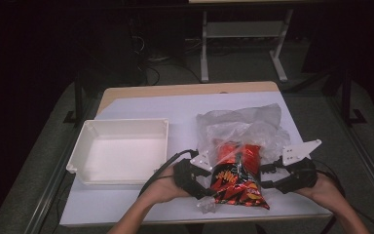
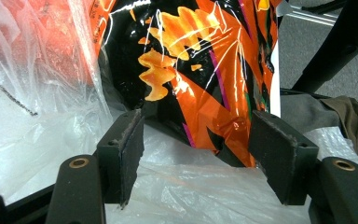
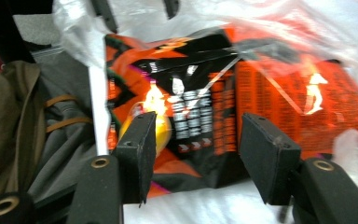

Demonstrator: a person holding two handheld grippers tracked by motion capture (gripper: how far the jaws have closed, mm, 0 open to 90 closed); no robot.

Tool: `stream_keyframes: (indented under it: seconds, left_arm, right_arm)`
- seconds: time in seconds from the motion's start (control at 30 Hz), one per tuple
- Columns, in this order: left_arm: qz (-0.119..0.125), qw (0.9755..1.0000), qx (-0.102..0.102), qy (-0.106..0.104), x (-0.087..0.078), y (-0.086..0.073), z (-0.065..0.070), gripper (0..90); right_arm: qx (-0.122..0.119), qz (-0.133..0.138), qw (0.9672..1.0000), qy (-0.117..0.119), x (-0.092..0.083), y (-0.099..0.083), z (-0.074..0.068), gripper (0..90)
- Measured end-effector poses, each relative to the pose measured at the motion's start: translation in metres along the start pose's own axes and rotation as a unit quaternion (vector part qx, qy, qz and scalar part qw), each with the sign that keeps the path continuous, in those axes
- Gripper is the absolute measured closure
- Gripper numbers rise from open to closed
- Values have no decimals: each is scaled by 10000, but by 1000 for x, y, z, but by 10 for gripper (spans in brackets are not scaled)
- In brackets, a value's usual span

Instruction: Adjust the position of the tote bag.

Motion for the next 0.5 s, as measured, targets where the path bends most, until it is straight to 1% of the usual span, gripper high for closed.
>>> stream_keyframes:
  seconds: [0.13,0.27,0.33,0.43,0.5]
  left_arm:
    - [25,10000,-13,11,-2,-1,-1,357]
    - [2,10000,-3,9,-2,-2,0,357]
    - [-3,10000,4,11,-2,-3,0,357]
    - [-8,10000,-5,6,-1,-3,-1,357]
    - [-5,10000,-12,5,-1,-3,-1,357]
  right_arm:
    - [-73,-65,10000,10,4,-5,-10,423]
    - [-39,-152,9999,15,10,-11,-16,414]
    - [-58,-188,9998,-14,12,-13,-18,411]
    - [-37,-210,9998,3,17,-15,-20,413]
    - [-118,-270,9996,-47,21,-15,-20,421]
Point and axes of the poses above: each handheld gripper's, and its own axes: x roughly forward along the jaws, y roughly out of its top, z roughly to its right, the point moved 3 cm from there along x, roughly forward along the jaws, and after that the axes turned 1 degree about x, right-handed, at the moved point
